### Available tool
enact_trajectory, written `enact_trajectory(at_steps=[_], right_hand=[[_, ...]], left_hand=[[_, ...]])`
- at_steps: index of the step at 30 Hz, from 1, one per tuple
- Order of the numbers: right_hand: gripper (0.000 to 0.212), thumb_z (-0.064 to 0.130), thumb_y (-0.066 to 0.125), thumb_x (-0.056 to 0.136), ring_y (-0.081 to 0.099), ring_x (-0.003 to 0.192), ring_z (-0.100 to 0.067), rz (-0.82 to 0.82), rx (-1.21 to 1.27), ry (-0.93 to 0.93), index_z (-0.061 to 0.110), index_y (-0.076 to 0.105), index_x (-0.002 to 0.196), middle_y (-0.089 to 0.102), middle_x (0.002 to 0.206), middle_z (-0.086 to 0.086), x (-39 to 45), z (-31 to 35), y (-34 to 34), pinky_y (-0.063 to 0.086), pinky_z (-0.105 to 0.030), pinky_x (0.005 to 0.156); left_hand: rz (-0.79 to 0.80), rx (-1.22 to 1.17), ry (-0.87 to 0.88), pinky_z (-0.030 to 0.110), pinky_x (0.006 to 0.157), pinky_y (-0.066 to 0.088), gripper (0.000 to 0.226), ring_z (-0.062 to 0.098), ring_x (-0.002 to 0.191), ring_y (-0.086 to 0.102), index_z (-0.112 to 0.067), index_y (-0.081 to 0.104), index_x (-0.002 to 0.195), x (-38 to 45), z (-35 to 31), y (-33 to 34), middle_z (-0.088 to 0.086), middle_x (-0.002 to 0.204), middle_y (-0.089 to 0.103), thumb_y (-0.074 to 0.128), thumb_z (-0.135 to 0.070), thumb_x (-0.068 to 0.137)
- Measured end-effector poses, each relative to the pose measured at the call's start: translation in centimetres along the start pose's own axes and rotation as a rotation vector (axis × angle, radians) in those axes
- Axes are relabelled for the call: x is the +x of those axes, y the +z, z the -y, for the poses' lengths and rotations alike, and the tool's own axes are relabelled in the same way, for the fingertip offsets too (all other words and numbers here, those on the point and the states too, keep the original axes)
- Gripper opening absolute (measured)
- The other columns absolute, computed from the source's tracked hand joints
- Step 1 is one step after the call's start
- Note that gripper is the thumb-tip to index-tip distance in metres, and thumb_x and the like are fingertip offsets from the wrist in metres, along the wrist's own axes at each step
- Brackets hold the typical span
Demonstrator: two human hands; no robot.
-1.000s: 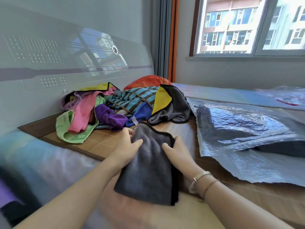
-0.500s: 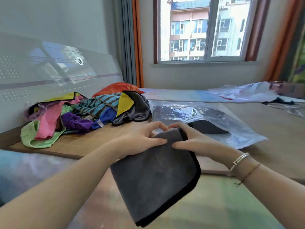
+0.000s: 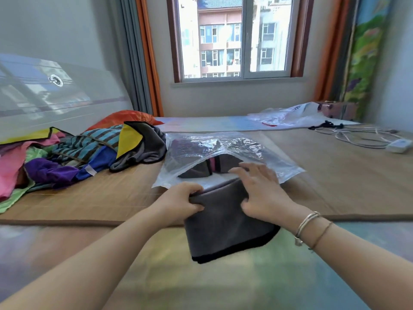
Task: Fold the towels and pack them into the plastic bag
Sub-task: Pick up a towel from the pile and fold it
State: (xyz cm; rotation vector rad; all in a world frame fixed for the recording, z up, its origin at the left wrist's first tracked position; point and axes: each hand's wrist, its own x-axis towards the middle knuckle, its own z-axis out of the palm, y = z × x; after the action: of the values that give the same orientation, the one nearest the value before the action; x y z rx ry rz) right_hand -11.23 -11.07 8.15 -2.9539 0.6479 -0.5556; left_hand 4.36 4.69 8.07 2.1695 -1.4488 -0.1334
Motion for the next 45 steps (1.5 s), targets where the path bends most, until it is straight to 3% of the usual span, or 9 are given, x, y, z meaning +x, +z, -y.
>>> enact_trajectory(at_steps=[3, 5, 8, 12, 16, 21, 30, 39, 45], right_hand=[[0.058, 0.028, 0.063, 0.071, 0.021, 0.130, -0.029, 0.038, -0.050, -0.085, 0.027, 0.051, 0.128, 0.029, 0.140, -0.001, 1.2, 2.1, 0.7, 0.013, -0.046, 0.115], [0.038, 0.027, 0.064, 0.073, 0.029, 0.117, -0.030, 0.011, -0.069, -0.082, 0.022, 0.060, 0.110, 0.034, 0.126, -0.003, 2.1, 3.2, 1.0, 0.025, -0.041, 0.106], [0.021, 0.019, 0.061, 0.079, 0.033, 0.116, -0.031, -0.097, -0.240, -0.067, 0.018, 0.063, 0.100, 0.036, 0.119, -0.005, 3.2, 4.0, 0.7, 0.030, -0.038, 0.094], [0.020, 0.008, 0.051, 0.088, 0.057, 0.105, -0.031, -0.083, -0.372, -0.056, 0.017, 0.062, 0.102, 0.059, 0.110, -0.006, 3.3, 4.4, -0.1, 0.033, -0.033, 0.070], [0.006, 0.015, 0.049, 0.089, 0.062, 0.096, -0.034, -0.091, -0.186, 0.013, 0.019, 0.050, 0.093, 0.063, 0.100, -0.007, 3.9, 4.0, 0.4, 0.034, -0.032, 0.065], [0.021, 0.023, 0.044, 0.094, 0.065, 0.089, -0.035, -0.251, -0.101, 0.004, 0.020, 0.048, 0.115, 0.067, 0.095, -0.010, 6.6, 4.9, 2.7, 0.034, -0.033, 0.058], [0.025, 0.034, 0.046, 0.093, 0.063, 0.095, -0.034, -0.173, -0.064, 0.066, 0.013, 0.053, 0.105, 0.065, 0.103, -0.011, 14.1, 6.4, 6.0, 0.036, -0.033, 0.065], [0.027, 0.019, 0.039, 0.098, 0.059, 0.109, -0.031, -0.151, 0.027, 0.291, 0.012, 0.062, 0.110, 0.064, 0.117, -0.012, 23.3, 4.3, 8.8, 0.043, -0.033, 0.084], [0.055, 0.023, 0.051, 0.093, 0.064, 0.095, -0.036, -0.079, 0.394, 0.079, 0.009, 0.027, 0.141, 0.066, 0.107, -0.018, 24.6, 6.3, 12.2, 0.053, -0.044, 0.080]], left_hand=[[-0.071, 0.127, 0.076, 0.034, 0.074, 0.039, 0.015, 0.024, 0.086, 0.050, -0.035, 0.054, 0.068, 0.7, -0.4, 0.3, -0.010, 0.073, 0.058, 0.065, -0.027, 0.073], [-0.142, 0.247, 0.057, 0.034, 0.088, 0.033, 0.007, 0.021, 0.099, 0.036, -0.037, 0.064, 0.084, 0.9, -0.5, 0.3, -0.015, 0.100, 0.057, 0.068, -0.034, 0.080], [-0.200, 0.304, -0.033, 0.040, 0.109, 0.018, 0.025, 0.019, 0.126, 0.013, -0.037, 0.066, 0.103, 1.1, 0.1, -0.4, -0.016, 0.147, 0.024, 0.060, -0.055, 0.086], [-0.070, 0.296, -0.201, 0.053, 0.116, -0.006, 0.051, 0.026, 0.146, -0.015, -0.048, 0.052, 0.131, 2.8, 2.0, -1.1, -0.018, 0.159, -0.012, 0.028, -0.069, 0.090], [-0.154, 0.165, -0.240, 0.055, 0.117, 0.012, 0.048, 0.027, 0.149, 0.007, -0.036, 0.030, 0.149, 4.8, 4.3, -1.3, -0.012, 0.162, 0.000, 0.031, -0.045, 0.102], [-0.312, 0.092, -0.051, 0.016, 0.095, 0.033, 0.071, 0.012, 0.139, 0.035, -0.028, 0.023, 0.152, 5.2, 5.5, -2.4, -0.016, 0.159, 0.017, 0.050, -0.001, 0.092], [-0.498, 0.101, 0.067, 0.020, 0.096, 0.043, 0.069, 0.004, 0.135, 0.039, -0.034, 0.030, 0.149, 6.1, 7.0, -2.6, -0.024, 0.154, 0.025, 0.051, -0.006, 0.091], [-0.611, 0.063, 0.158, -0.006, 0.090, 0.026, 0.084, 0.000, 0.129, 0.038, -0.033, 0.035, 0.148, 7.5, 8.1, -2.1, -0.020, 0.145, 0.041, 0.048, 0.014, 0.080], [-0.559, -0.001, 0.172, 0.006, 0.099, 0.037, 0.088, 0.017, 0.123, 0.050, -0.035, 0.025, 0.150, 7.9, 8.4, -1.9, -0.020, 0.145, 0.034, 0.057, 0.011, 0.081]])
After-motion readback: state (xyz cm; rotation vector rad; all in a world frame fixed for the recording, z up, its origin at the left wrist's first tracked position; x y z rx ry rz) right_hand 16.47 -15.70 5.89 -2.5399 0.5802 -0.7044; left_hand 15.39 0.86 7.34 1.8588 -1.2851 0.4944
